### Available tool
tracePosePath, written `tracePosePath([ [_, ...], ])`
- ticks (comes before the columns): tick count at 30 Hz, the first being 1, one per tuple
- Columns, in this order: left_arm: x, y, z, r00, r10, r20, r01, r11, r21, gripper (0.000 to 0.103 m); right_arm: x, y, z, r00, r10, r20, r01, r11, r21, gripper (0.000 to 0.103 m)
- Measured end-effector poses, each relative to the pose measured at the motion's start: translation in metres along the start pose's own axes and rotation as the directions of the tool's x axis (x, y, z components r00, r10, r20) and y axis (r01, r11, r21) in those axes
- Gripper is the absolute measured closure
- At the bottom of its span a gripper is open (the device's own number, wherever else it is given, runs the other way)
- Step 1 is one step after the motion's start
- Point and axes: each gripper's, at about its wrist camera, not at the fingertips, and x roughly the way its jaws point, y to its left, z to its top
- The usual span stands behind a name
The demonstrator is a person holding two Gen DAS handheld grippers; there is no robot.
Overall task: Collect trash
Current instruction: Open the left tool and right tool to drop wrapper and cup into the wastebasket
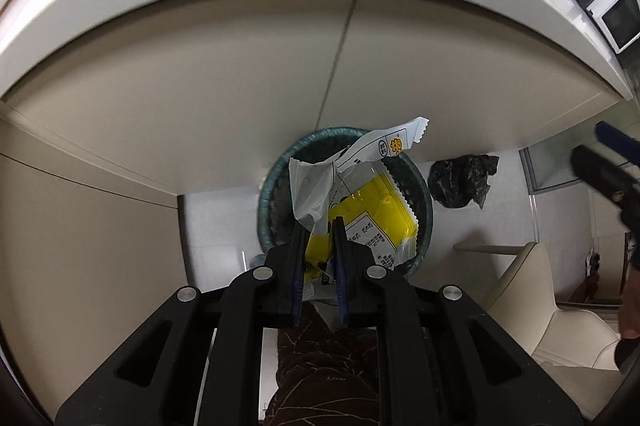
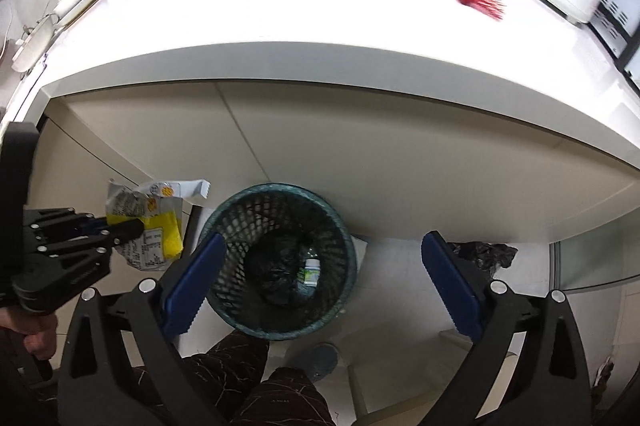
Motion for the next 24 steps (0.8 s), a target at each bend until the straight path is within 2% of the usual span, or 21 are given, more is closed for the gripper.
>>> tracePosePath([
  [10,0.041,-0.024,-0.001,0.998,0.009,-0.06,-0.007,1.0,0.027,0.089,-0.016,-0.036,-0.014,1.0,-0.027,-0.001,0.027,0.999,0.02,0.009],
  [15,0.049,-0.033,-0.002,0.998,0.026,-0.06,-0.024,0.999,0.03,0.076,-0.02,-0.051,-0.019,0.999,-0.033,0.001,0.033,0.999,0.04,0.009],
  [19,0.049,-0.038,-0.001,0.998,0.034,-0.052,-0.033,0.999,0.025,0.075,-0.021,-0.058,-0.022,0.999,-0.036,0.001,0.036,0.998,0.052,0.009],
  [24,0.047,-0.039,0.001,0.998,0.043,-0.043,-0.042,0.999,0.023,0.064,-0.02,-0.062,-0.022,0.999,-0.033,0.004,0.032,0.997,0.065,0.009],
])
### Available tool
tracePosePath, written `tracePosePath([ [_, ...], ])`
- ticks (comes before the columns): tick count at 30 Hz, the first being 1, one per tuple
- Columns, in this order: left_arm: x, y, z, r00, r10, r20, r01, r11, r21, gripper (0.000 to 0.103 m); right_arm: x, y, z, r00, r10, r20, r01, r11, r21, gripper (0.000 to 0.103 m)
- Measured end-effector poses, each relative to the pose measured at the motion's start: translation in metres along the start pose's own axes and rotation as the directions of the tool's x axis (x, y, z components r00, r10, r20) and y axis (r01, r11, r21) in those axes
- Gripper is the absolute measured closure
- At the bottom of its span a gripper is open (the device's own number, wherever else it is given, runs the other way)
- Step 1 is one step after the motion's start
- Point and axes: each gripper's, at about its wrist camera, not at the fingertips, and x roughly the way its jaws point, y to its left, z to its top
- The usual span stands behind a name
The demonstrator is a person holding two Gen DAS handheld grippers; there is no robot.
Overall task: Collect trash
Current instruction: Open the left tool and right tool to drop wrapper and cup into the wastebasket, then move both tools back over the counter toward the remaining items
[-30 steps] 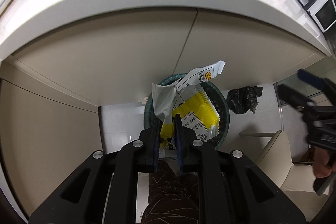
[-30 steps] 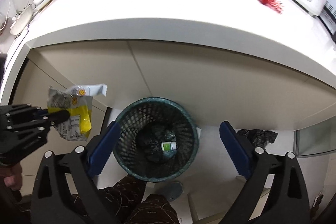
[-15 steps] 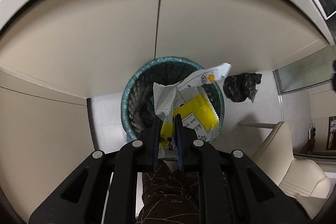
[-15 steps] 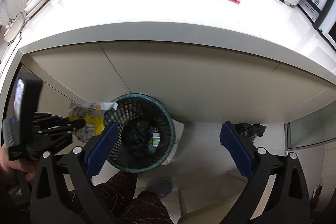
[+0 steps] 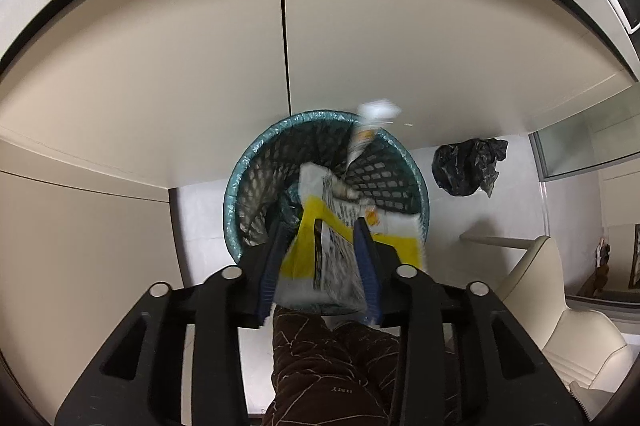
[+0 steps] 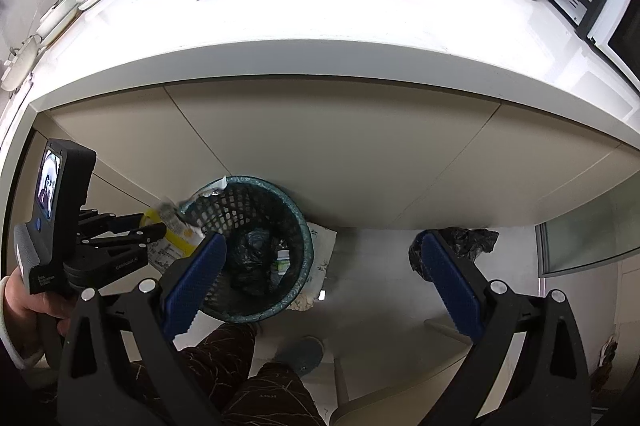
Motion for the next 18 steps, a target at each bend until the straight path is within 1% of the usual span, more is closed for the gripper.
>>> tracePosePath([
  [2,0.0,-0.001,0.0,1.0,0.008,0.004,-0.008,1.0,-0.001,0.06,0.0,0.0,0.001,1.0,0.001,0.003,-0.001,1.0,0.0,0.009],
  [4,-0.005,0.001,0.001,1.0,0.002,0.013,-0.001,1.0,-0.005,0.057,0.0,0.001,0.002,1.0,0.002,0.005,-0.002,1.0,0.0,0.009],
  [6,-0.01,0.001,0.002,1.0,0.004,0.026,-0.004,1.0,-0.011,0.043,-0.001,0.001,0.003,1.0,0.004,0.006,-0.004,1.0,0.003,0.009],
  [8,-0.021,0.002,0.005,0.999,0.001,0.053,0.0,1.0,-0.016,0.037,-0.001,0.003,0.006,1.0,0.004,0.01,-0.004,1.0,0.006,0.009],
  [9,-0.026,0.003,0.007,0.998,0.0,0.062,0.001,1.0,-0.017,0.031,-0.001,0.003,0.008,1.0,0.003,0.012,-0.003,1.0,0.009,0.009],
  [10,-0.034,0.005,0.01,0.997,-0.003,0.078,0.005,1.0,-0.018,0.028,-0.002,0.004,0.01,1.0,0.003,0.015,-0.003,1.0,0.013,0.009],
  [12,-0.049,0.008,0.016,0.994,-0.013,0.107,0.015,1.0,-0.021,0.018,-0.003,0.006,0.016,1.0,0.002,0.023,-0.002,1.0,0.019,0.009],
  [15,-0.076,0.011,0.027,0.987,-0.024,0.156,0.028,0.999,-0.027,0.01,-0.006,0.009,0.027,0.999,-0.002,0.039,0.001,1.0,0.027,0.009],
  [17,-0.095,0.016,0.037,0.982,-0.027,0.185,0.032,0.999,-0.028,0.006,-0.008,0.013,0.037,0.999,-0.006,0.053,0.005,0.999,0.033,0.009],
  [18,-0.104,0.019,0.042,0.979,-0.028,0.201,0.035,0.999,-0.031,0.006,-0.01,0.014,0.043,0.998,-0.006,0.062,0.004,0.999,0.038,0.009],
])
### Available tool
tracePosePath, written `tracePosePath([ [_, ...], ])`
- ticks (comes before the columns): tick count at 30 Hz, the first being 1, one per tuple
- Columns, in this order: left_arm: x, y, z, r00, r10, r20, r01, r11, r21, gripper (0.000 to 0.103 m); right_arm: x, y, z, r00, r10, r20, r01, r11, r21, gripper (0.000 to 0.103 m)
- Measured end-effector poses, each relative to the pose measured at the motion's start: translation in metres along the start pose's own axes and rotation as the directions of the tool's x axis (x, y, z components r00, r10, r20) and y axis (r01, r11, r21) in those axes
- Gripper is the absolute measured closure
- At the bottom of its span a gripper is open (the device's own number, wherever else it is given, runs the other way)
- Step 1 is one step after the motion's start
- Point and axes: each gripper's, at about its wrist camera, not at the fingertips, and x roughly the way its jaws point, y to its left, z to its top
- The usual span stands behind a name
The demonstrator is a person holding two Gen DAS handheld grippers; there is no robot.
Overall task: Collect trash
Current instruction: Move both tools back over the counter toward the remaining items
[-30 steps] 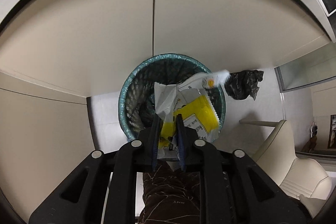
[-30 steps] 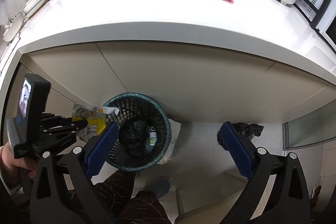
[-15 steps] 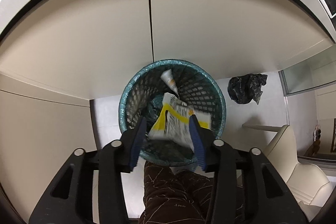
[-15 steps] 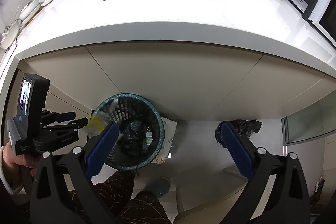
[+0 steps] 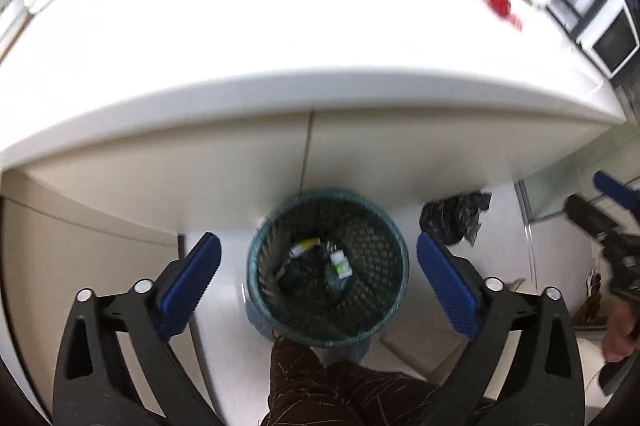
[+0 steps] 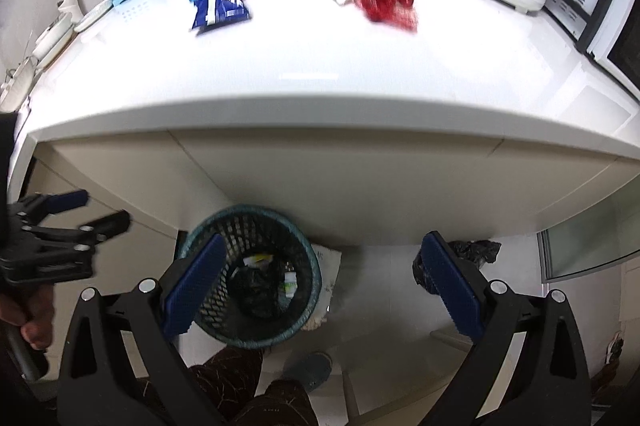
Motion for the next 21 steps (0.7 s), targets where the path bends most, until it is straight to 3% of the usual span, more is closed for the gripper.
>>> tracePosePath([
  [9,-0.054,0.022,0.074,0.996,-0.03,0.089,0.029,1.0,0.009,0.006,-0.009,0.007,0.068,0.996,-0.041,0.079,0.035,0.996,0.083,0.009],
  [21,-0.05,0.042,0.144,0.996,-0.059,0.065,0.059,0.998,0.005,0.006,-0.012,-0.002,0.136,0.984,-0.144,0.102,0.127,0.979,0.161,0.009],
])
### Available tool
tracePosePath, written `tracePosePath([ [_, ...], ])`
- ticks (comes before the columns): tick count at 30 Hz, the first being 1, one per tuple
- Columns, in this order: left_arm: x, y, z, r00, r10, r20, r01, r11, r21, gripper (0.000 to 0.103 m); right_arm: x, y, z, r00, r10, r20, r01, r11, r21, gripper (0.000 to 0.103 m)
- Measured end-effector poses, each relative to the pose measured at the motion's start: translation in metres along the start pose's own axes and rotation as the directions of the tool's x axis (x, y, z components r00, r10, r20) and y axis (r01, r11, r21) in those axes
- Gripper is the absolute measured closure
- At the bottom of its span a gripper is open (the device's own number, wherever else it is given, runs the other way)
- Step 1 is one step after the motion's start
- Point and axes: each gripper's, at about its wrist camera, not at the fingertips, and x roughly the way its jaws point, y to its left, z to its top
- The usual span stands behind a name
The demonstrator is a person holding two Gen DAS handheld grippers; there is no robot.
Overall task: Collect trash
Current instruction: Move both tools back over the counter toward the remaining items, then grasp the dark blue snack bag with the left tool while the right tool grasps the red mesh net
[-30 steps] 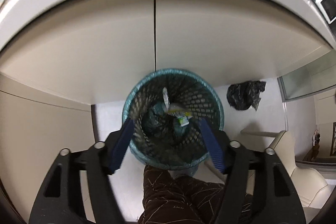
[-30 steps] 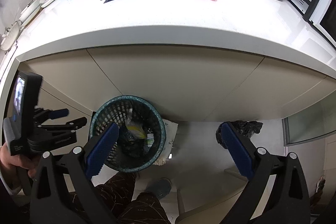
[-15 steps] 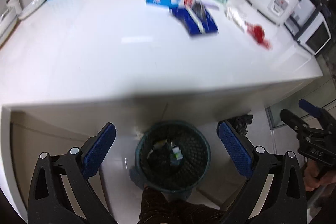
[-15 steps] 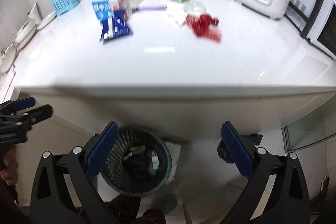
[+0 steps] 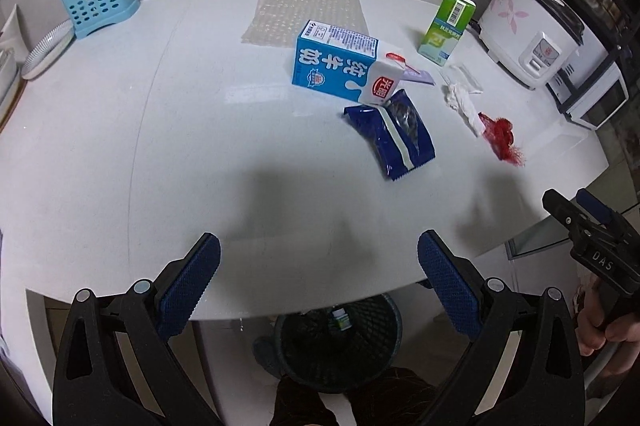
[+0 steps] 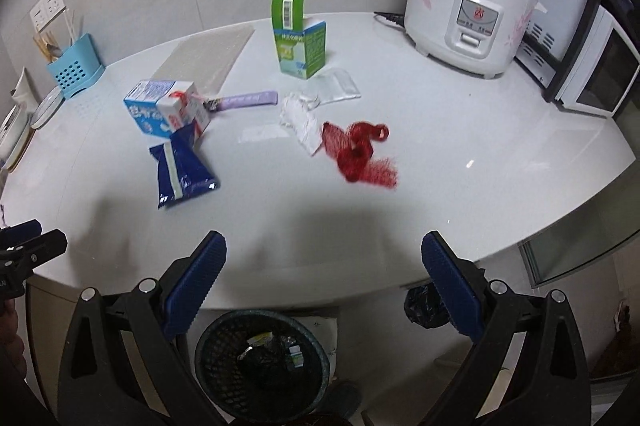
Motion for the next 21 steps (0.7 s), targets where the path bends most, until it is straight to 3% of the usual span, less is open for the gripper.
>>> tracePosePath([
  [4,0.011,-0.012,0.015,1.0,-0.002,-0.004,0.002,1.0,-0.005,0.006,0.009,-0.013,0.02,1.0,-0.013,-0.01,0.013,1.0,0.003,0.009],
  [11,0.038,-0.043,0.044,0.999,0.029,-0.022,-0.031,0.997,-0.066,0.006,0.041,-0.036,0.057,0.998,0.032,-0.048,-0.034,0.998,-0.046,0.009],
  [21,0.087,-0.067,0.063,0.991,0.095,-0.093,-0.109,0.982,-0.153,0.006,0.1,-0.043,0.08,0.983,0.083,-0.165,-0.103,0.988,-0.114,0.023],
])
